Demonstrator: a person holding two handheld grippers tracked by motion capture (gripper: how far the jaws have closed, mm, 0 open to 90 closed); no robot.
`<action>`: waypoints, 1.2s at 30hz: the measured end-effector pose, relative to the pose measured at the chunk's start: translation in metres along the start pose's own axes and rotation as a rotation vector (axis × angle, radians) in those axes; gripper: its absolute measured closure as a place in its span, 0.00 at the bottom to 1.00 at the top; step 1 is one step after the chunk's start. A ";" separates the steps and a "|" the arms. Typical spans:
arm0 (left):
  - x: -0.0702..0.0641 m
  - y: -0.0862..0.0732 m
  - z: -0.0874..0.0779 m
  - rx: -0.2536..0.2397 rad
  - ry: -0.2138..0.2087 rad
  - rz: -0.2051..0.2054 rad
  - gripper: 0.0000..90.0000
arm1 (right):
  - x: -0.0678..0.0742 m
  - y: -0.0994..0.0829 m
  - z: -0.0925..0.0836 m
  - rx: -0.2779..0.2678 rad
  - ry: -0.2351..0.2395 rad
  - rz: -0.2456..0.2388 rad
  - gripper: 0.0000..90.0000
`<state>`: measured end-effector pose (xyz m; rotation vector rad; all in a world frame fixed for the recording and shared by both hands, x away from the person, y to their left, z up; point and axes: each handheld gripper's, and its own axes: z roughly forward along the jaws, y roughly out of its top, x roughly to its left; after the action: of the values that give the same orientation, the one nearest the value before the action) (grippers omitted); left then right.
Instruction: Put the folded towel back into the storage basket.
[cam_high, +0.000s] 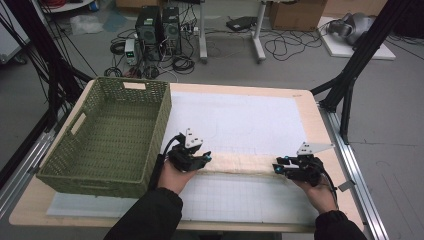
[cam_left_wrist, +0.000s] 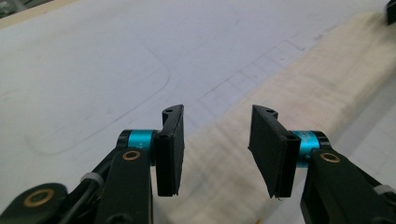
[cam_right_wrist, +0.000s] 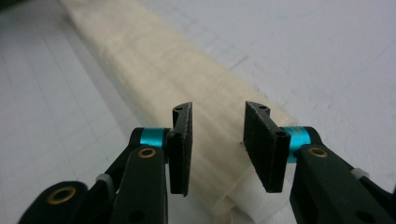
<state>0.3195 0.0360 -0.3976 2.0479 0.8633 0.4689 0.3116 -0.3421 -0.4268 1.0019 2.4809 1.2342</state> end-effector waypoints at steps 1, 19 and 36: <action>-0.001 0.003 0.002 -0.002 -0.014 0.008 0.61 | 0.001 -0.002 0.002 0.015 -0.001 -0.006 0.68; -0.038 0.053 0.049 0.100 -0.264 0.228 0.48 | 0.000 -0.007 0.008 0.063 -0.032 -0.057 0.59; -0.043 0.045 0.098 0.238 -0.361 0.282 0.47 | -0.002 -0.008 0.009 0.069 -0.025 -0.069 0.58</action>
<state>0.3666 -0.0684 -0.4174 2.3911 0.4304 0.1385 0.3135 -0.3410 -0.4393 0.9327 2.5319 1.1167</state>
